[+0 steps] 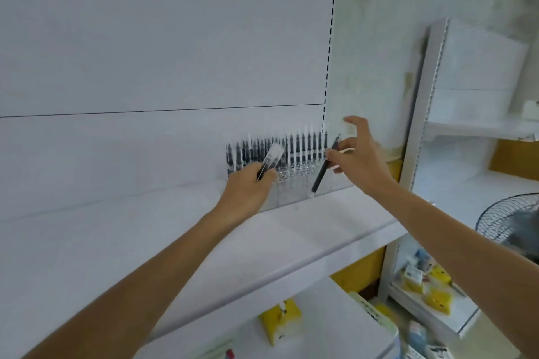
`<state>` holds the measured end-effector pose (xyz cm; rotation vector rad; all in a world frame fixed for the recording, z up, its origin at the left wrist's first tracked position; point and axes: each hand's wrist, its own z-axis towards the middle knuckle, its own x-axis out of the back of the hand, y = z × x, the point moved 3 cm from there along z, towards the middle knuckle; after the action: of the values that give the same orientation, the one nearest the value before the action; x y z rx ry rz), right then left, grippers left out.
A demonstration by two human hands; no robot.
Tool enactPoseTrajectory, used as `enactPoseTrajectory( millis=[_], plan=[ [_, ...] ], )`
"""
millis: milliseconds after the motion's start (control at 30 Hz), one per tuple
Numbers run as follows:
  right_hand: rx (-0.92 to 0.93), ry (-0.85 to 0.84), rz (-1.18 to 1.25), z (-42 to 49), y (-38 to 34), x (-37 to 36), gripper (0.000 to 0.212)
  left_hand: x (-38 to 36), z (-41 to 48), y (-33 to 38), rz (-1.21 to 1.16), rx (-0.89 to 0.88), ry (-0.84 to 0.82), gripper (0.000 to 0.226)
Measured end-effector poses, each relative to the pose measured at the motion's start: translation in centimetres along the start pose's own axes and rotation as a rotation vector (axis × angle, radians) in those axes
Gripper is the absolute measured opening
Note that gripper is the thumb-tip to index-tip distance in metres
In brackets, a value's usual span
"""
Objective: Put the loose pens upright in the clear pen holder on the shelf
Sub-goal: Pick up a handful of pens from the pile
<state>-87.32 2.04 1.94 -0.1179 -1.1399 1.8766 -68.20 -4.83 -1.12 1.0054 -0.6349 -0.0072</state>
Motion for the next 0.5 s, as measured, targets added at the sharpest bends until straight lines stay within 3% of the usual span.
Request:
enactPoseTrajectory(
  millis=[300, 500],
  plan=[
    [0.198, 0.004, 0.052, 7.5, 2.6, -3.8, 0.061, -1.2, 3.3, -1.2, 0.119, 0.057, 0.123, 0.027],
    [0.367, -0.162, 0.011, 10.7, 4.4, -6.0, 0.061, -2.6, 3.7, -0.8, 0.161, 0.147, 0.275, 0.029]
  ],
)
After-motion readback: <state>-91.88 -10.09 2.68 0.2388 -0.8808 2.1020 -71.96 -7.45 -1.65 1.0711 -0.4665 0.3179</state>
